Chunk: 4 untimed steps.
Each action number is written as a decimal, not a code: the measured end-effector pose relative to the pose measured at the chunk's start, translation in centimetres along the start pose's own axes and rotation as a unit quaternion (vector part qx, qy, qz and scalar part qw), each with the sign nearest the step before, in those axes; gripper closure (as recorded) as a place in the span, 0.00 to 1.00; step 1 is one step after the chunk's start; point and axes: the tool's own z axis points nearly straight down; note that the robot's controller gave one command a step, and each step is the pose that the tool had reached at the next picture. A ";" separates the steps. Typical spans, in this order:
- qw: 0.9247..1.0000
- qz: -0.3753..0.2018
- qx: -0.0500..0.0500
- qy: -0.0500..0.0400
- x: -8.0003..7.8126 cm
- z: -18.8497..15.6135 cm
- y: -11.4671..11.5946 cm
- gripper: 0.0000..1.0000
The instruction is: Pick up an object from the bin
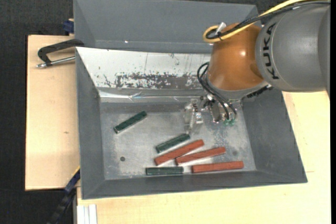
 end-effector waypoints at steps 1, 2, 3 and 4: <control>0.999 -0.048 0.000 -0.004 4.0 -8.6 2.2 0.00; 0.999 -0.047 0.000 -0.003 4.0 -8.6 2.1 0.00; 0.997 -0.083 0.001 -0.004 3.7 -3.9 1.3 0.00; 0.997 -0.076 0.000 -0.003 4.5 2.0 1.6 0.00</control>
Offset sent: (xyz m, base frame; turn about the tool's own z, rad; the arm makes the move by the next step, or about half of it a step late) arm 0.0000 0.0000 0.0000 0.0000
